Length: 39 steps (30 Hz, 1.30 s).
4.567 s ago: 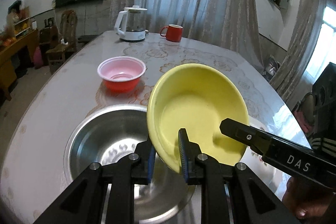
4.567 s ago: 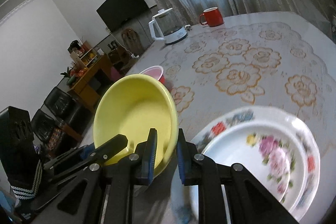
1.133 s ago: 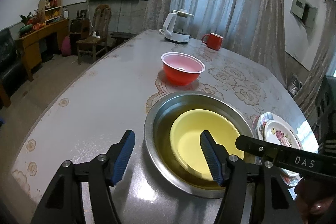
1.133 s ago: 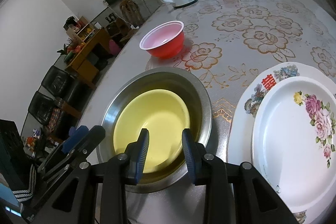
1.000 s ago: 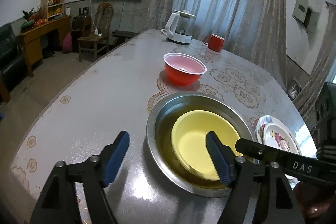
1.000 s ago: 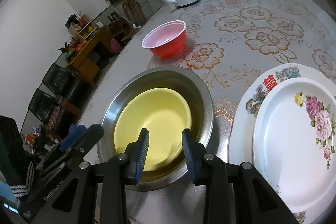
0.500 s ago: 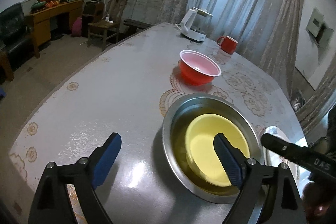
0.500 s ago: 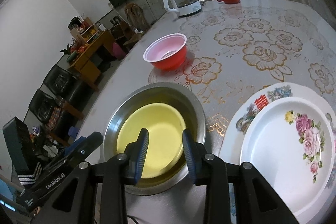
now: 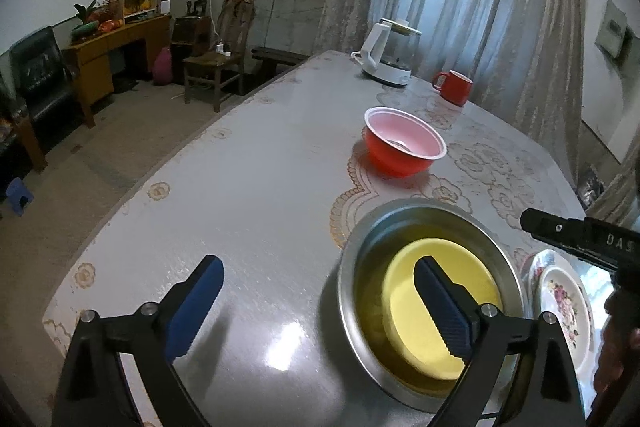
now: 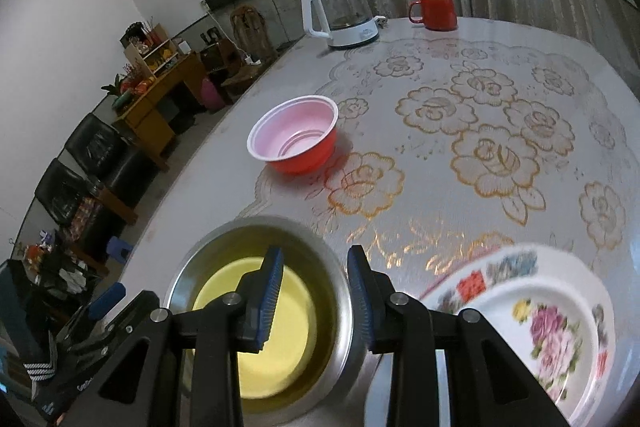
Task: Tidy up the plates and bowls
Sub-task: 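Move both grippers to the rim of the pink-and-red bowl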
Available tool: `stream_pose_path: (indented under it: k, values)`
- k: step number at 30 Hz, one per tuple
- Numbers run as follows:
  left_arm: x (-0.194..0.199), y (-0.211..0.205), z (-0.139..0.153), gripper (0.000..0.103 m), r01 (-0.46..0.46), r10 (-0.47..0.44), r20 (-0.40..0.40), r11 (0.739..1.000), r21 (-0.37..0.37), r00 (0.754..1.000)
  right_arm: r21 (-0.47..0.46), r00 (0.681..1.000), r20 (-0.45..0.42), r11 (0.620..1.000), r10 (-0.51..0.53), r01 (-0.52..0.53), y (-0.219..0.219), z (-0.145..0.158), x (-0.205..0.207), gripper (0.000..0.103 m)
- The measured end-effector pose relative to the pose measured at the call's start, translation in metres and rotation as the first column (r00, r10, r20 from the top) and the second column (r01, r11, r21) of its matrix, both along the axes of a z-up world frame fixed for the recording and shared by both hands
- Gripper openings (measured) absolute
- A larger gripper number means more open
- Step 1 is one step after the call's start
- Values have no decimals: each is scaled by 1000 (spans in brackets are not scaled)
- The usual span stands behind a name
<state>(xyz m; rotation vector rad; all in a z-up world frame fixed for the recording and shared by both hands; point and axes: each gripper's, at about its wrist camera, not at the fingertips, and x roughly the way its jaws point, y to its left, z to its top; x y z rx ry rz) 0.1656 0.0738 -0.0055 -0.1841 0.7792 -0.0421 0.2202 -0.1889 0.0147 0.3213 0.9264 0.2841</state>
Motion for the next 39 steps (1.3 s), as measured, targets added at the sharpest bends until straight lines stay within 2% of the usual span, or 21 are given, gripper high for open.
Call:
stream_pose_path:
  k: [6, 10, 17, 21, 25, 29, 34, 36, 39]
  values:
    - [12, -2, 3, 97, 7, -7, -9, 1000, 17, 1000, -30, 1000, -18, 1000, 8, -9, 0, -3, 21, 33]
    - [22, -4, 5, 98, 21, -21, -13, 1000, 22, 1000, -81, 999, -40, 997, 10, -14, 2, -7, 40, 39]
    - [46, -5, 10, 98, 46, -46, -26, 999, 3, 999, -67, 998, -58, 997, 34, -37, 4, -13, 74, 39]
    - [66, -6, 14, 98, 73, -74, -64, 997, -22, 995, -77, 997, -65, 996, 42, -47, 8, -15, 95, 39]
    - [84, -9, 19, 98, 88, -90, -74, 996, -28, 993, 0, 993, -106, 998, 56, -56, 10, -22, 122, 39]
    - [102, -11, 20, 98, 96, -98, -91, 995, -30, 991, 31, 991, -120, 998, 58, -55, 13, -29, 141, 39]
    - [129, -18, 19, 98, 100, -99, -108, 995, 4, 989, 97, 991, -128, 995, 50, -37, 12, -38, 154, 39]
    - [144, -26, 17, 98, 124, -121, -114, 992, 17, 986, 101, 990, -134, 994, 42, -29, 9, -40, 158, 39]
    - [164, -41, 13, 98, 172, -162, -124, 982, 75, 979, 89, 990, -137, 996, 42, -30, 7, -45, 163, 39]
